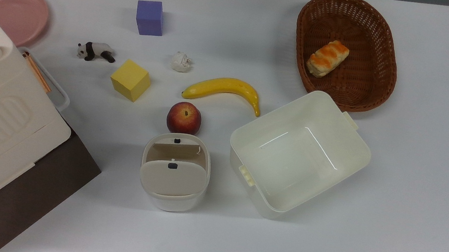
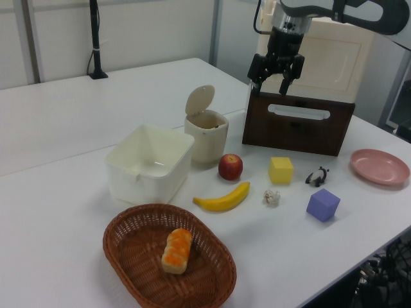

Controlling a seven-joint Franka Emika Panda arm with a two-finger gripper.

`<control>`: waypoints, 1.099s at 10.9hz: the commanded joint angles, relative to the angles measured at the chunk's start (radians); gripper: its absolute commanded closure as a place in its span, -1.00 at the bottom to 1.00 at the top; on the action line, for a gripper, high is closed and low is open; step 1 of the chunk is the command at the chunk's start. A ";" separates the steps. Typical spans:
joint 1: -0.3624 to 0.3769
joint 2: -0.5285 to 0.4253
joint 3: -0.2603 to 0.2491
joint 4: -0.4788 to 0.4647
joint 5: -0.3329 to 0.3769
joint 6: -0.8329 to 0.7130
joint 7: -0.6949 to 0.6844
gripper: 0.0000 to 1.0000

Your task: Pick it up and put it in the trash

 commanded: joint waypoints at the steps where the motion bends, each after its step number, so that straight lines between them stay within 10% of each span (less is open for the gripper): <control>1: 0.010 -0.027 -0.003 -0.046 0.017 0.005 -0.018 -1.00; 12: 0.014 -0.050 -0.003 -0.152 0.014 0.016 -0.009 -1.00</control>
